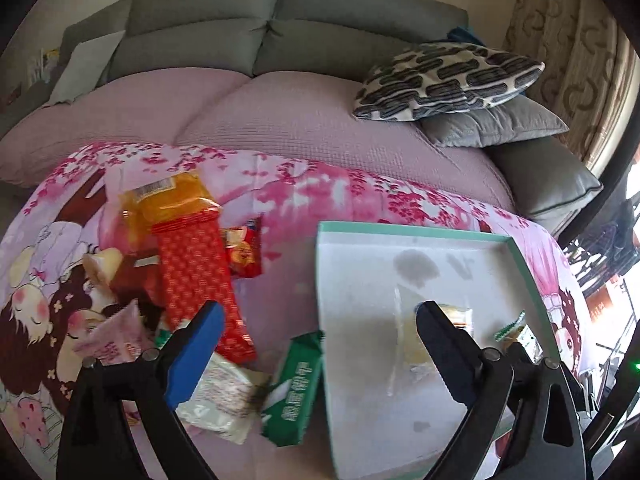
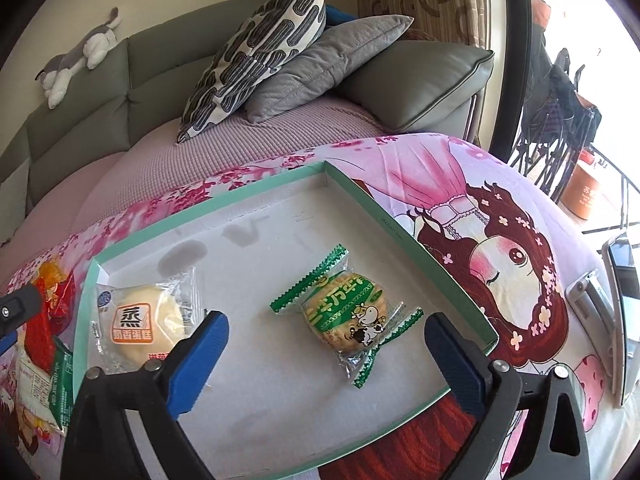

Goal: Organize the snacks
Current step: 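Move both open tools back over the snack pile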

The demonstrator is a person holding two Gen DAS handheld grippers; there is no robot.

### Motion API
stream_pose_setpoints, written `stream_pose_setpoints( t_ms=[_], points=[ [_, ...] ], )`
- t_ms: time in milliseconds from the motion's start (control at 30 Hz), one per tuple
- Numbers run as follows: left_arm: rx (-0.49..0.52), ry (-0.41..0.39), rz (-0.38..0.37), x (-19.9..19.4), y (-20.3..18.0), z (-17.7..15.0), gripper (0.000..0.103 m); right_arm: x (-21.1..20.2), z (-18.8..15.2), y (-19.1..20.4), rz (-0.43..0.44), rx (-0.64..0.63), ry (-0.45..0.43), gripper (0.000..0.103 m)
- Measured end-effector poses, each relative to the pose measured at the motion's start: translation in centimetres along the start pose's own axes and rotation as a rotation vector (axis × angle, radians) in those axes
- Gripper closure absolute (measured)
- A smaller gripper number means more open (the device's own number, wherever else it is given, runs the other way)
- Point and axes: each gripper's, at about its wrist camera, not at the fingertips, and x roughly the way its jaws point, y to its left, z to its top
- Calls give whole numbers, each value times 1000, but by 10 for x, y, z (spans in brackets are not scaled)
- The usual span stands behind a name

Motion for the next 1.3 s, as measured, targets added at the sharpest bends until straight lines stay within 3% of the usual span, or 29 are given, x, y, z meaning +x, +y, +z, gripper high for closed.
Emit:
stream_pose_setpoints(
  t_ms=[333, 533, 933, 1133, 1300],
  points=[
    [-196, -33, 232, -36, 101, -4, 6, -20, -3, 49, 81, -91, -64, 0],
    [-288, -17, 316, -46, 147, -17, 6, -33, -12, 96, 200, -158, -62, 0],
    [-361, 43, 312, -45, 188, -35, 6, -54, -47, 189, 355, -361, -37, 0],
    [-382, 73, 291, -38, 198, -42, 6, -56, -68, 221, 348, -500, -30, 0],
    [-397, 95, 263, -31, 199, -46, 6, -51, -68, 215, 335, -475, -12, 0]
  ],
)
